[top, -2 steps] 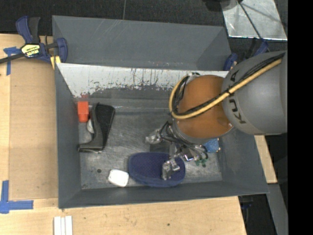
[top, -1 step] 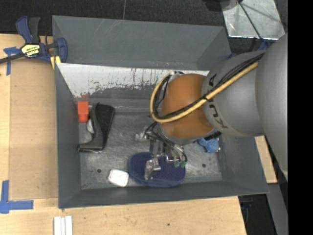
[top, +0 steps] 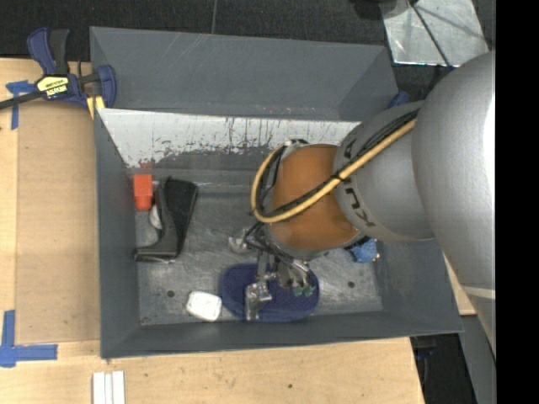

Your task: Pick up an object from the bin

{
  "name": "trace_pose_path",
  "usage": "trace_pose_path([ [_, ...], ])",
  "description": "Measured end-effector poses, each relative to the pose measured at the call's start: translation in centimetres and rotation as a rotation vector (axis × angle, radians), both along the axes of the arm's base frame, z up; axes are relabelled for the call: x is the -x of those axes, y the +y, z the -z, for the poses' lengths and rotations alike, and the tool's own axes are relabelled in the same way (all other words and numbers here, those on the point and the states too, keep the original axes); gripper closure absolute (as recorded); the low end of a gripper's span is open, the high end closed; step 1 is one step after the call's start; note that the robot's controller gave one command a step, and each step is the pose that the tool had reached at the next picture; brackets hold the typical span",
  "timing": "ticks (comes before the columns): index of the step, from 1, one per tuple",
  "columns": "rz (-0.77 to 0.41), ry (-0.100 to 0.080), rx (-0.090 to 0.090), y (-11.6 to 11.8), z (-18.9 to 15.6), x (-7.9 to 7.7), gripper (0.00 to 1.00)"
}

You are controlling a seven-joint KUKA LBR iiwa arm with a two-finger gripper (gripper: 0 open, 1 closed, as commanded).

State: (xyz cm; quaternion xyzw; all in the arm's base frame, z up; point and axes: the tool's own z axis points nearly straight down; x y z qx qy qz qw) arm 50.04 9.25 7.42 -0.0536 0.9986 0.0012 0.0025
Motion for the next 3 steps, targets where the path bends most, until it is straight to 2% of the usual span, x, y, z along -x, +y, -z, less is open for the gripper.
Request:
trace_pose_path([
  [1, -0.002, 0.003, 0.001, 0.1, -0.4, -0.2, 0.0],
  [2, -0.002, -0.004, 0.001, 0.1, -0.6, -0.4, 1.0],
  [3, -0.004, -0.001, 0.002, 0.1, -4.9, -0.5, 1.0],
])
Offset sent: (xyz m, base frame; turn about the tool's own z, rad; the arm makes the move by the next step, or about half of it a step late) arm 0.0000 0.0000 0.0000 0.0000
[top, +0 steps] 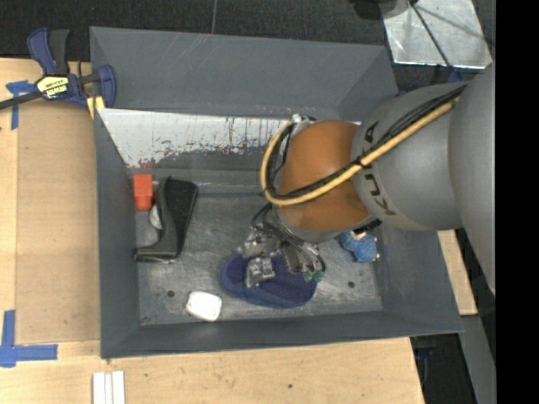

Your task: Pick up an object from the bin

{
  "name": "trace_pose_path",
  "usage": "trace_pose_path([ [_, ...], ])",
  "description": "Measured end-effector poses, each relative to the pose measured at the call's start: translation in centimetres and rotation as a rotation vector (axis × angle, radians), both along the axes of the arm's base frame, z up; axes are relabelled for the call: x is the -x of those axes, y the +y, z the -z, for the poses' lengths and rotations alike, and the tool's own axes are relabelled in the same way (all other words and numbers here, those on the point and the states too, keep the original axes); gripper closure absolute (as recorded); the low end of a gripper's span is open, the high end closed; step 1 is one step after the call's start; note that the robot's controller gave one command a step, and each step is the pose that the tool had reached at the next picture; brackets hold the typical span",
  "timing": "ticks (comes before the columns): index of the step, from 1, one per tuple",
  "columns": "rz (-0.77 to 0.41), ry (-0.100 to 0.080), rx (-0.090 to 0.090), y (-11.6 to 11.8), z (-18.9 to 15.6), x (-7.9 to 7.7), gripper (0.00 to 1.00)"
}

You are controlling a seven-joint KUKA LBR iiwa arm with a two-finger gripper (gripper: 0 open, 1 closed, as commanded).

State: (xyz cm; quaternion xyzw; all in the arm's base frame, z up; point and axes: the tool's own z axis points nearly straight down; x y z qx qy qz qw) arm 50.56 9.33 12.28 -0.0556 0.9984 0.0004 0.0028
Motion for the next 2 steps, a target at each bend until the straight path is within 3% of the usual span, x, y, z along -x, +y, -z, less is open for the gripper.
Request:
trace_pose_path([
  [1, -0.003, 0.0, 0.0, 0.0, -2.3, -0.1, 1.0],
  [2, -0.006, -0.003, 0.0, 0.0, -7.6, -0.3, 1.0],
])
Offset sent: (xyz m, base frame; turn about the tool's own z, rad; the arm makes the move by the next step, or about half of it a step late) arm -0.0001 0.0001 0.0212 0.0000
